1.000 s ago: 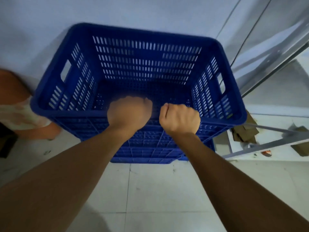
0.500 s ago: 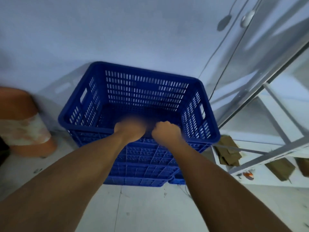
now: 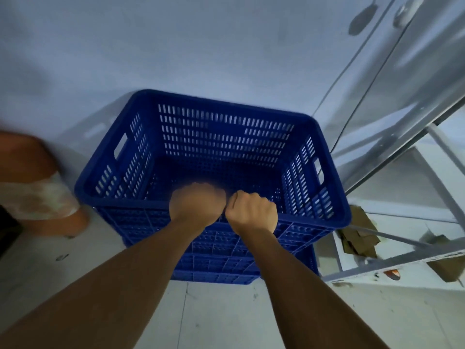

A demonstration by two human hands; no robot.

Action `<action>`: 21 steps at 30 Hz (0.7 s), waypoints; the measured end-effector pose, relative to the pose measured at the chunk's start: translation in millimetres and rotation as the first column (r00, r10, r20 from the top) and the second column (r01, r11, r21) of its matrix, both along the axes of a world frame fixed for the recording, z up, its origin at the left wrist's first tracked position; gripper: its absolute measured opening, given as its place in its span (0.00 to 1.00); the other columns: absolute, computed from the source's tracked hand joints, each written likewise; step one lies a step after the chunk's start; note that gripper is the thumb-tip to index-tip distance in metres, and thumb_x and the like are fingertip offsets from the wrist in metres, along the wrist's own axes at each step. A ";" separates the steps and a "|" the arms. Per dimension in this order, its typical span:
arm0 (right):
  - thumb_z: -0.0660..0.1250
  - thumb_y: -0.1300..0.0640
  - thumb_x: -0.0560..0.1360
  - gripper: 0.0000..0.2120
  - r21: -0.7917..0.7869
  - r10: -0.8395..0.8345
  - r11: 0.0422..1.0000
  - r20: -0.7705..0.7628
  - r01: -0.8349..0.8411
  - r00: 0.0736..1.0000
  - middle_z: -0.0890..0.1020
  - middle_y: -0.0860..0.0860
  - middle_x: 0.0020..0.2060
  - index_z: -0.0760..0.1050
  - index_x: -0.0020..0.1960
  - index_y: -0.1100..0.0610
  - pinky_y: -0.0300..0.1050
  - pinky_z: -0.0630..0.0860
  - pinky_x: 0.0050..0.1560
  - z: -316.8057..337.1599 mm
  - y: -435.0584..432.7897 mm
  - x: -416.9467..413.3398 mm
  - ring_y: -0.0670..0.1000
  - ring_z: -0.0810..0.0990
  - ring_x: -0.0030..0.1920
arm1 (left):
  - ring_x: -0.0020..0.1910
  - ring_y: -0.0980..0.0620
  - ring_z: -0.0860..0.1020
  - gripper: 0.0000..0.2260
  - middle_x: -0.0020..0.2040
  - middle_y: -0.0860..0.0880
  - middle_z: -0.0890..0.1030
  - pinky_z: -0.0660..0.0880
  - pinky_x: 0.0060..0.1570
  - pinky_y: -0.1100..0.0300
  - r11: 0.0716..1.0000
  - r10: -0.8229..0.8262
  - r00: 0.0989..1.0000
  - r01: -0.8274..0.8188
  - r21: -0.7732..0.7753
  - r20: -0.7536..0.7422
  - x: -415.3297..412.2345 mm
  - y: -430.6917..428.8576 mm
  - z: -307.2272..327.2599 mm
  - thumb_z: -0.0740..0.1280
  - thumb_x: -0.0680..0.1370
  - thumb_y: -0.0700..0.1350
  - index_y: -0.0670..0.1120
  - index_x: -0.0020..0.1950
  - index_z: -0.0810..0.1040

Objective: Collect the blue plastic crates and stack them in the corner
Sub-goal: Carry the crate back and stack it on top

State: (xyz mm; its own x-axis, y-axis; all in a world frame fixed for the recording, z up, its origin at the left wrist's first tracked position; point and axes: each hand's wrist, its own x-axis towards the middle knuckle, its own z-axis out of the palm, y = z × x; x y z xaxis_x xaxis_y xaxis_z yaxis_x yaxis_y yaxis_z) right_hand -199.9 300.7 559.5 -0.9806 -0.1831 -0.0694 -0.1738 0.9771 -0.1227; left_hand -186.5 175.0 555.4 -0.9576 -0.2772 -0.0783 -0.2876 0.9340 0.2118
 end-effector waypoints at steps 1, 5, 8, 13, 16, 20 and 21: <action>0.49 0.49 0.83 0.19 -0.013 -0.002 1.000 -0.014 0.002 1.000 0.70 0.50 0.28 0.70 0.39 0.54 0.49 0.66 0.33 -2.8 -1.3 -7.6 0.54 0.69 0.27 | 0.25 0.47 0.70 0.28 0.27 0.48 0.74 0.65 0.28 0.56 1.000 0.006 1.000 -0.006 -0.018 -0.003 -7.2 0.4 -1.4 0.52 0.86 0.55 0.47 0.29 0.73; 0.50 0.49 0.83 0.19 -0.011 -0.006 1.000 -0.018 0.005 1.000 0.71 0.50 0.27 0.65 0.35 0.52 0.47 0.65 0.30 -5.0 -3.4 -12.3 0.53 0.69 0.26 | 0.25 0.47 0.70 0.29 0.27 0.48 0.74 0.65 0.28 0.56 0.998 0.015 1.000 -0.014 -0.057 0.011 -13.1 0.5 -4.8 0.51 0.86 0.55 0.47 0.29 0.73; 0.49 0.49 0.83 0.21 0.008 -0.002 1.000 0.029 0.002 1.000 0.72 0.50 0.28 0.65 0.33 0.52 0.47 0.64 0.30 -3.9 -0.6 5.0 0.53 0.69 0.26 | 0.25 0.48 0.70 0.29 0.26 0.49 0.73 0.63 0.27 0.57 0.999 -0.004 0.999 0.006 -0.051 0.043 3.2 1.8 -7.4 0.52 0.86 0.56 0.47 0.29 0.73; 0.50 0.50 0.82 0.21 0.010 0.002 1.000 0.107 -0.003 0.994 0.75 0.51 0.30 0.70 0.34 0.53 0.48 0.67 0.33 6.0 -0.8 11.8 0.54 0.72 0.29 | 0.27 0.46 0.69 0.27 0.27 0.49 0.71 0.66 0.29 0.56 0.999 -0.030 0.996 0.031 -0.017 0.080 10.3 2.7 -0.1 0.51 0.86 0.56 0.47 0.30 0.71; 0.52 0.54 0.81 0.18 0.047 -0.018 0.999 0.327 0.003 0.945 0.78 0.53 0.36 0.73 0.38 0.56 0.52 0.71 0.40 17.9 -1.9 14.1 0.55 0.75 0.34 | 0.35 0.44 0.76 0.25 0.35 0.47 0.77 0.72 0.39 0.52 0.998 -0.058 0.972 0.048 0.050 0.229 15.6 0.4 7.4 0.51 0.86 0.58 0.47 0.38 0.76; 0.52 0.47 0.82 0.19 0.031 0.006 0.999 0.415 -0.021 0.910 0.77 0.54 0.38 0.74 0.41 0.56 0.52 0.72 0.42 33.9 0.7 13.2 0.55 0.74 0.36 | 0.36 0.45 0.73 0.25 0.35 0.48 0.73 0.72 0.44 0.53 0.990 -0.083 0.944 0.042 0.133 0.319 20.9 -4.6 16.0 0.53 0.85 0.62 0.47 0.36 0.71; 0.51 0.45 0.83 0.21 0.061 0.017 0.997 0.400 -0.045 0.917 0.77 0.54 0.39 0.75 0.43 0.56 0.52 0.72 0.43 36.7 1.4 14.2 0.55 0.74 0.36 | 0.35 0.46 0.72 0.26 0.34 0.48 0.73 0.71 0.43 0.53 0.992 -0.096 0.943 0.065 0.109 0.318 21.1 -7.0 20.0 0.53 0.84 0.63 0.48 0.36 0.71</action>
